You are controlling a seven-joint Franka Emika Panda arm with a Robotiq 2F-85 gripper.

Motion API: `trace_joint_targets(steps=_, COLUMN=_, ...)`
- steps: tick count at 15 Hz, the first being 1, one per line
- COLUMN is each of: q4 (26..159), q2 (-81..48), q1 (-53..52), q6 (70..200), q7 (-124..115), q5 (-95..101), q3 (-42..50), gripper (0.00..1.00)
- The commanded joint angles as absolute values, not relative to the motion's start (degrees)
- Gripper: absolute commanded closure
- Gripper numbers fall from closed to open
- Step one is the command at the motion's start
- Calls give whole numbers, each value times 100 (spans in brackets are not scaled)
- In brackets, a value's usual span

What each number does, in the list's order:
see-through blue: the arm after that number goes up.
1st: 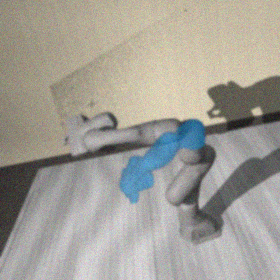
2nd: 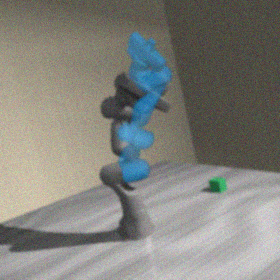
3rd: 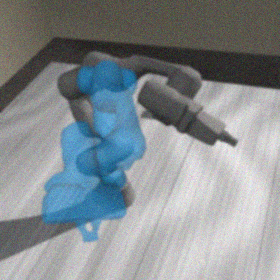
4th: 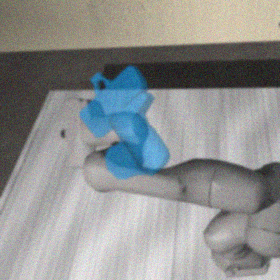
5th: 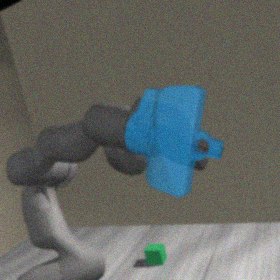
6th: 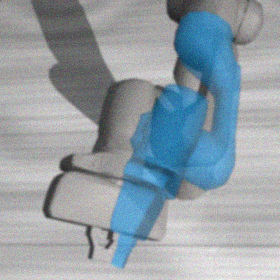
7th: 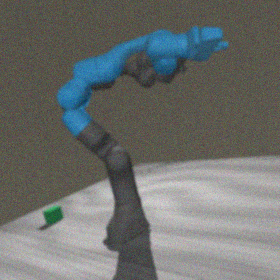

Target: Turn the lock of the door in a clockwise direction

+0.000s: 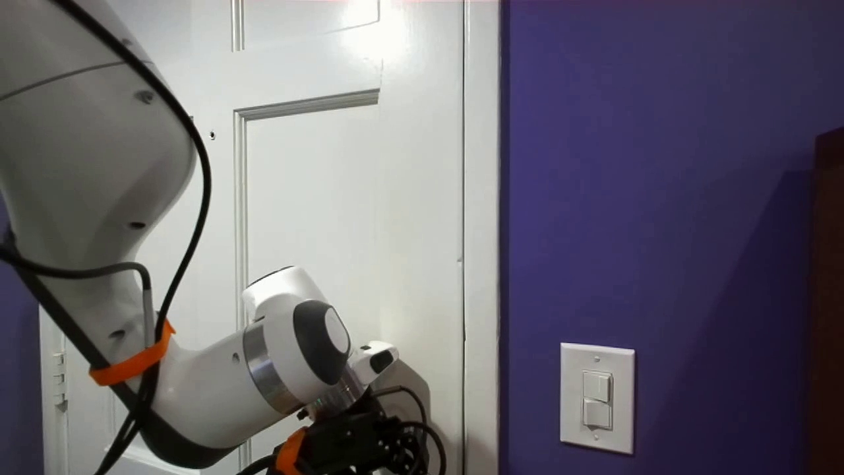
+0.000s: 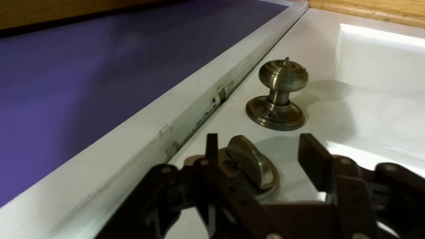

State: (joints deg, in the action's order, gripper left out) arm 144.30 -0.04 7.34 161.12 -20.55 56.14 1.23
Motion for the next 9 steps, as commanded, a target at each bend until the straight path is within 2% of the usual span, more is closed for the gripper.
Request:
trace_joint_targets(steps=1, q4=14265, q2=-189, q1=793, q6=16423, q7=-2532, q5=6259, q3=206, gripper=10)
trace_joint_targets(steps=2, q4=14249, q2=-220, q1=793, q6=16505, q7=-2593, q5=6361, q3=232, gripper=15)
trace_joint_targets(steps=3, q4=14229, q2=-240, q1=787, q6=16527, q7=-2679, q5=6458, q3=249, gripper=40)
trace_joint_targets(steps=5, q4=14207, q2=-268, q1=783, q6=16613, q7=-2809, q5=6636, q3=290, gripper=42)
trace_joint_targets(steps=9, q4=14175, q2=-327, q1=772, q6=16664, q7=-2973, q5=6820, q3=338, gripper=72)
